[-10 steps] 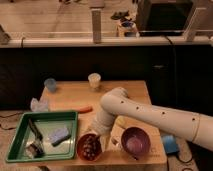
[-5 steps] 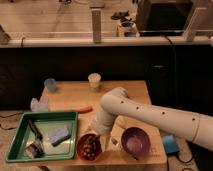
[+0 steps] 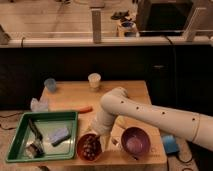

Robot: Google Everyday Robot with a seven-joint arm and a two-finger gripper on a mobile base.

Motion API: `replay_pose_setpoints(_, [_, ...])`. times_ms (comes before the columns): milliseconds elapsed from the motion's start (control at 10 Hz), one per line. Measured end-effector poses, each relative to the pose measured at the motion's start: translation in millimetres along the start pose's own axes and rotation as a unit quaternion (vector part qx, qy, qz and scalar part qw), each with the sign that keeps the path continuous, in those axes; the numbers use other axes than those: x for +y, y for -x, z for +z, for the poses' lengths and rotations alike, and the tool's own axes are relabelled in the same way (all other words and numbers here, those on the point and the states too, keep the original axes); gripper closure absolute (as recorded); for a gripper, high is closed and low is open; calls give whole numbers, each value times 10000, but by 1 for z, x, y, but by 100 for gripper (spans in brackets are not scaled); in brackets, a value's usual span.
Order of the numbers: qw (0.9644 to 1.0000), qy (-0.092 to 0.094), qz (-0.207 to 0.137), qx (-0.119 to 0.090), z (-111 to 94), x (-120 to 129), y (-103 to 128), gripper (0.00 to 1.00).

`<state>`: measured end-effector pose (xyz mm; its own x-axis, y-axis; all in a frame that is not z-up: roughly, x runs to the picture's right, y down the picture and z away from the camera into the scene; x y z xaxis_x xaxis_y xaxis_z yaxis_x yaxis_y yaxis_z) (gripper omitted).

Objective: Place grapes in red bowl

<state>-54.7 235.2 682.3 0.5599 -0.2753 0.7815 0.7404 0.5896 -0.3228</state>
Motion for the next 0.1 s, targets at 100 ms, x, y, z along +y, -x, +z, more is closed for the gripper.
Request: replay_pose_setpoints(100, [10000, 0, 0, 0, 0, 0, 0, 27])
